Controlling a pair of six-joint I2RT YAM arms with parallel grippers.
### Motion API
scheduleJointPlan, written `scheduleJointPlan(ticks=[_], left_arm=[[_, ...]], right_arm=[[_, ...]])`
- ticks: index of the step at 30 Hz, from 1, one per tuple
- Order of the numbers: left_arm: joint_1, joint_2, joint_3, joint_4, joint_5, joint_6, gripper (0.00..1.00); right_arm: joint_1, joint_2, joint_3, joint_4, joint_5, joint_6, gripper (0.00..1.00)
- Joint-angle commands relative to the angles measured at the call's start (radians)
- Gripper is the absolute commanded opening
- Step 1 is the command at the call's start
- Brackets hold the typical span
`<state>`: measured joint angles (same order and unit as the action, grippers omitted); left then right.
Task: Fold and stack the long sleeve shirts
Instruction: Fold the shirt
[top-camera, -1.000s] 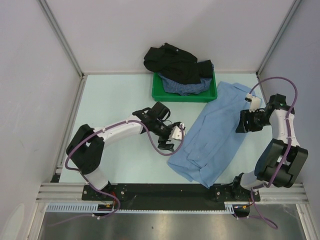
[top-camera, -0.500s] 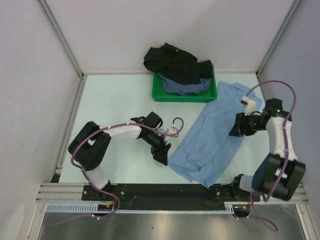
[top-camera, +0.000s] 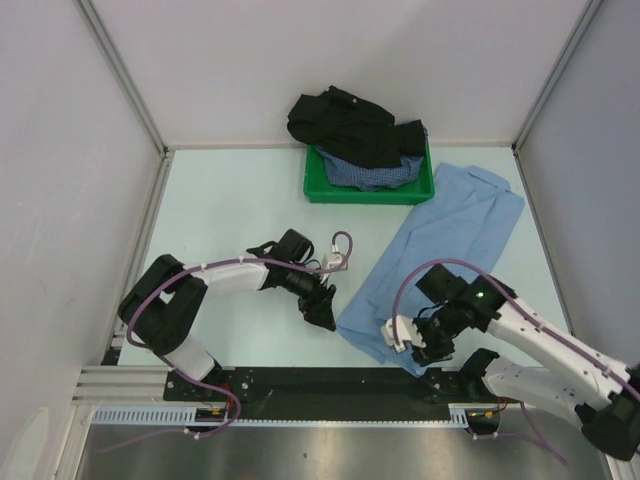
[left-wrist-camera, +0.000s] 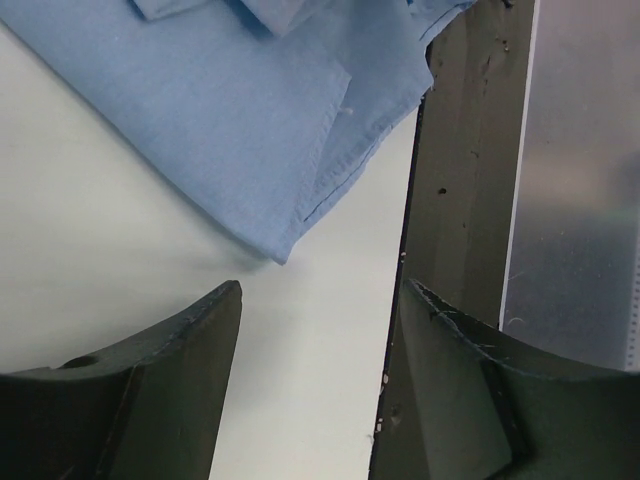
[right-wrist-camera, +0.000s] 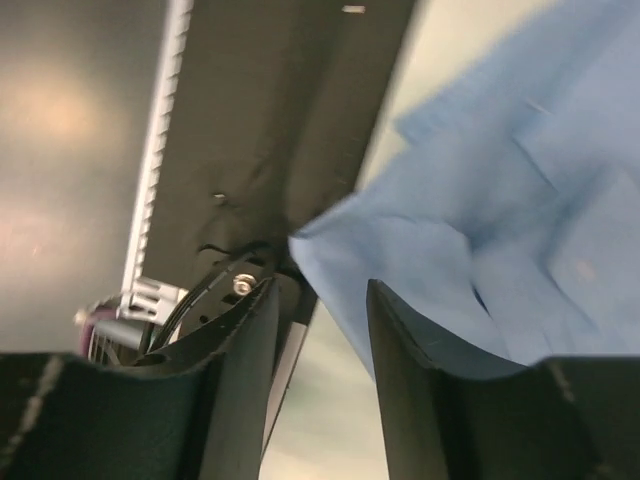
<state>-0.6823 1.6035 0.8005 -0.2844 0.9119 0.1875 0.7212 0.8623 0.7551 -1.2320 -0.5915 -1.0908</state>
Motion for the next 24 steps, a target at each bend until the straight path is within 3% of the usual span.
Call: scheduleJointPlan(ticks=[1,5,15,21,24], left_arm=[[0.000,-0.005,-0.003,0.089,0.035,-0.080,0.69],[0.001,0.009,-0.020,0.120,0.028,-0.154,0.66],[0.001,0.072,-0.047,0.191,0.073,-0.281,0.62],[0.001,0.124,-0.037,0.177,0.038,-0.295,0.57],[0.001,0.148,-0.021,0.175,0.022,-0.303,0.51]], right_arm=[[0.165,0.089,-0.020,0.034,0.033,-0.063,0.45],[0.265,0.109,-0.076,0.062,0.104,-0.095,0.43],[0.297,0.159,-0.163,0.167,0.190,-0.133,0.41],[0.322,0.184,-0.207,0.287,0.223,-0.061,0.34],[0.337,0.199,-0.220,0.364,0.242,-0.020,0.25]])
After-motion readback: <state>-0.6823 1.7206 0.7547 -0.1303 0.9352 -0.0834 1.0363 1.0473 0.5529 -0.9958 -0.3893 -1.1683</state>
